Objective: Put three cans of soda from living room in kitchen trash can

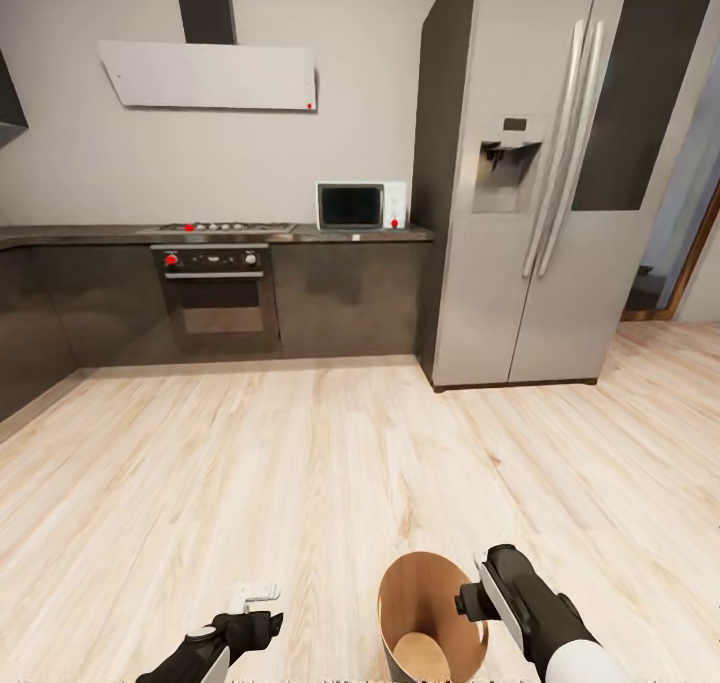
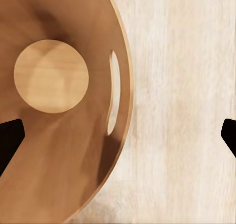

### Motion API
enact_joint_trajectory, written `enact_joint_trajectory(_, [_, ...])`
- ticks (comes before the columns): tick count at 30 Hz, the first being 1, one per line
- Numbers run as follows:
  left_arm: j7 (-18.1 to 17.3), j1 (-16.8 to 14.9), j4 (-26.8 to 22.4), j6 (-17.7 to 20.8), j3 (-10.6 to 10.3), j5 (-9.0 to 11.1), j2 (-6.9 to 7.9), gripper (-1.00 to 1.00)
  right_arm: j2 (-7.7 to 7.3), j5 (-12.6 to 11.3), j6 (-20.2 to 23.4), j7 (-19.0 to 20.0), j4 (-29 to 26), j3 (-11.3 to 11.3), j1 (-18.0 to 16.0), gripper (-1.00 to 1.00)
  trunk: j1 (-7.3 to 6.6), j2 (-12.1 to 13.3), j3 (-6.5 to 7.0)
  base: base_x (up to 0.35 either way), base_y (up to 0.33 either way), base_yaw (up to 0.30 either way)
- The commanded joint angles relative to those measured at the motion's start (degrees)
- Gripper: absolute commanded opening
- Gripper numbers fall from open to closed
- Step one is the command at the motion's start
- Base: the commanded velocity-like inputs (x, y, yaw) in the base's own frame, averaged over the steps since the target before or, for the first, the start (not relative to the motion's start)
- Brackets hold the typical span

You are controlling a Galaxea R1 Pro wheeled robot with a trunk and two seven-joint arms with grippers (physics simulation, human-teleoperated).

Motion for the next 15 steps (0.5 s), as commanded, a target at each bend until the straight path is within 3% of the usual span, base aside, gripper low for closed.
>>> enact_joint_trajectory(1, [0.00, 0.00, 0.00, 0.00, 0.00, 0.00, 0.00, 1.00, -0.03, 0.02, 0.00, 0.00, 0.00, 0.00, 0.00, 1.00, 0.02, -0.02, -0.23, 0.000, 0.000, 0.000])
enact_joint_trajectory(15, [0.00, -0.02, 0.00, -0.06, -0.03, 0.00, 0.00, 1.00, -0.11, 0.13, -3.26, 0.00, 0.28, 0.00, 0.01, 1.00, 0.38, -0.21, -3.33, 0.000, 0.000, 0.000])
